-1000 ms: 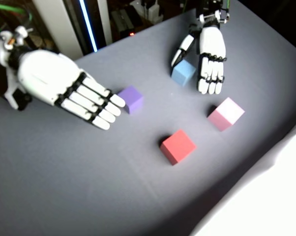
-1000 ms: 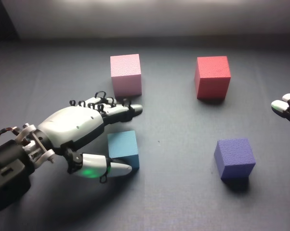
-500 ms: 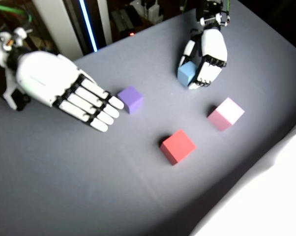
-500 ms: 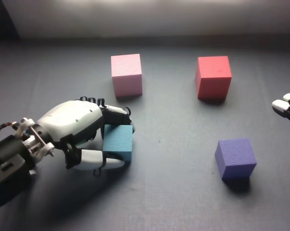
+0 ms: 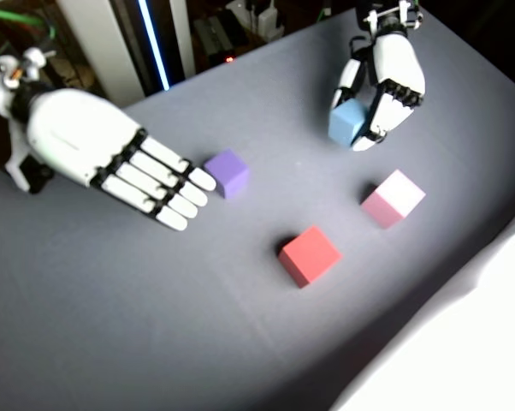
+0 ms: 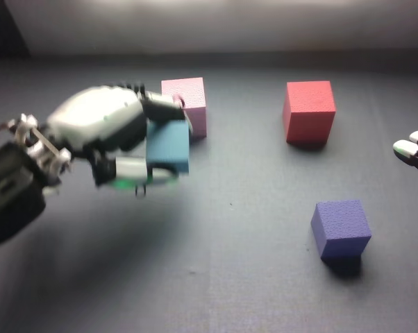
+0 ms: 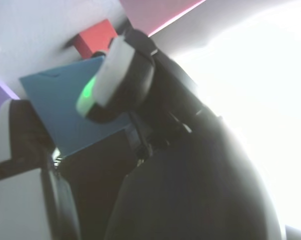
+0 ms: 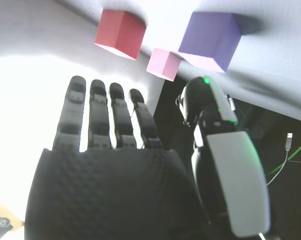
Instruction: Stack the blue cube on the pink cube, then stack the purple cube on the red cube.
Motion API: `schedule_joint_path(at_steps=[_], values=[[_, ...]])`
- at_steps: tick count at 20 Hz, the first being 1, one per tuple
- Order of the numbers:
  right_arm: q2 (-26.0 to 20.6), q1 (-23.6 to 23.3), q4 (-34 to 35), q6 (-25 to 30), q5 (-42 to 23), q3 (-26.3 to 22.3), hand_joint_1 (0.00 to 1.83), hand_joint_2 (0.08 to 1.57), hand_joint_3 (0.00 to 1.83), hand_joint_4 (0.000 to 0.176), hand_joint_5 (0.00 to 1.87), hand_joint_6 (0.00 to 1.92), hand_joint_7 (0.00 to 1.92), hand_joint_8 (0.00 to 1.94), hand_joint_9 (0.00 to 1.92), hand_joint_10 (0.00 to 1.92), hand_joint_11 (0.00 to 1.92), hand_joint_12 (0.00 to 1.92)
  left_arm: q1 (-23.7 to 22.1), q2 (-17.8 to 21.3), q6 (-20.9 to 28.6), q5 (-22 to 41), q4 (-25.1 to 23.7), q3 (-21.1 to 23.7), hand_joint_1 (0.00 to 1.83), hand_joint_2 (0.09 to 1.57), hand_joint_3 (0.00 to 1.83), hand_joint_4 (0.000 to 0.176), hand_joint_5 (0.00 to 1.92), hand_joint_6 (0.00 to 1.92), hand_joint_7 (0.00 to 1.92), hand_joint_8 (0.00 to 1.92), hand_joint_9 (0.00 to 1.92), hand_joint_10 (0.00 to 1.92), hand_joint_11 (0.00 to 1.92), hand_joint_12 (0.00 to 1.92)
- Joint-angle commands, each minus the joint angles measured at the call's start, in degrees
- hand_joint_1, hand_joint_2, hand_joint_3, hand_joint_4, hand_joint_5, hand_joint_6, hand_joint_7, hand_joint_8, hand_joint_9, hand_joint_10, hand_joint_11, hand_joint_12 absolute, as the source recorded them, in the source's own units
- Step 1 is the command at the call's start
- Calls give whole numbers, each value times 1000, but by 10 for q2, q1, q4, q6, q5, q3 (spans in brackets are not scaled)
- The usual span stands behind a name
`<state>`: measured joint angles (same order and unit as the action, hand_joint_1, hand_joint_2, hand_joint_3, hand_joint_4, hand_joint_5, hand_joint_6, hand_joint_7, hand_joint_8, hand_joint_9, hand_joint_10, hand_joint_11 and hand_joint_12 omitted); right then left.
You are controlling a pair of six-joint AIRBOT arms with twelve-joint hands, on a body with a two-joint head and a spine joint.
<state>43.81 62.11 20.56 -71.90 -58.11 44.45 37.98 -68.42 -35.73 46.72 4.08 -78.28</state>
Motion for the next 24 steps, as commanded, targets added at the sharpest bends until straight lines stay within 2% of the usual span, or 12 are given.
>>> schedule_joint_path(at_steps=[1,3,5,6,8,10,11,15,17,19,21,24], values=[[1,-3,-3,1,-67,3,506,1395,3,0,0,0,0,0,0,0,0,0,-15,-1,2,52,6,-9,1141,1149,0,0,910,1100,1024,1921,1211,1921,1336,1921],[2,-3,-4,1,-67,4,527,1404,6,0,0,0,0,0,0,0,0,0,-43,-12,0,23,7,-34,1142,1148,0,0,915,1098,961,1921,1154,1921,1289,1921],[4,-3,-4,1,-66,6,578,1408,4,0,0,0,0,0,0,0,0,0,-70,-19,-9,-4,6,-51,1201,1236,7,0,817,1030,726,1697,835,1921,937,1921],[5,-3,-4,1,-66,6,541,1405,2,0,0,0,0,0,0,0,0,0,-80,-22,-11,-12,6,-58,1204,1230,2,0,768,1251,763,1478,936,1921,1035,1921],[8,-3,-4,1,-65,8,560,1397,0,0,0,0,0,0,0,0,0,0,-102,-30,-19,-35,6,-74,1192,1268,5,0,717,1123,718,1710,923,1921,1033,1921],[9,-2,-4,1,-64,8,561,1392,0,0,0,0,0,0,0,0,0,0,-116,-40,-20,-49,8,-90,1175,1223,0,0,751,1245,831,1373,761,1370,653,1767],[9,-2,-4,1,-64,8,549,1394,0,0,0,0,0,0,0,0,0,0,-122,-44,-20,-55,11,-97,1195,1223,0,0,764,1165,821,1464,758,1507,669,1874],[12,-2,-4,2,-63,9,595,1389,0,0,0,0,0,0,0,0,0,0,-140,-54,-33,-83,28,-118,1171,1206,0,5,781,1251,850,1285,756,1226,612,1716],[14,-2,-4,2,-63,10,625,1389,0,0,0,0,0,0,0,0,0,0,-142,-67,-34,-100,37,-135,1160,1219,1,15,779,1268,801,1338,652,1279,496,1814],[14,-2,-4,3,-63,10,650,1390,0,0,0,0,0,0,0,0,0,0,-143,-71,-34,-110,38,-141,1156,1233,3,0,768,1234,767,1445,641,1429,536,1883],[14,-2,-4,3,-63,10,668,1387,0,0,0,0,0,0,0,0,0,0,-142,-77,-34,-118,41,-146,1192,1260,3,0,720,1130,747,1659,838,1892,928,1919],[15,-2,-4,4,-63,10,682,1383,0,0,0,0,0,0,0,0,0,0,-139,-86,-34,-126,49,-154,1187,1268,2,0,724,1144,717,1693,739,1909,844,1921]])
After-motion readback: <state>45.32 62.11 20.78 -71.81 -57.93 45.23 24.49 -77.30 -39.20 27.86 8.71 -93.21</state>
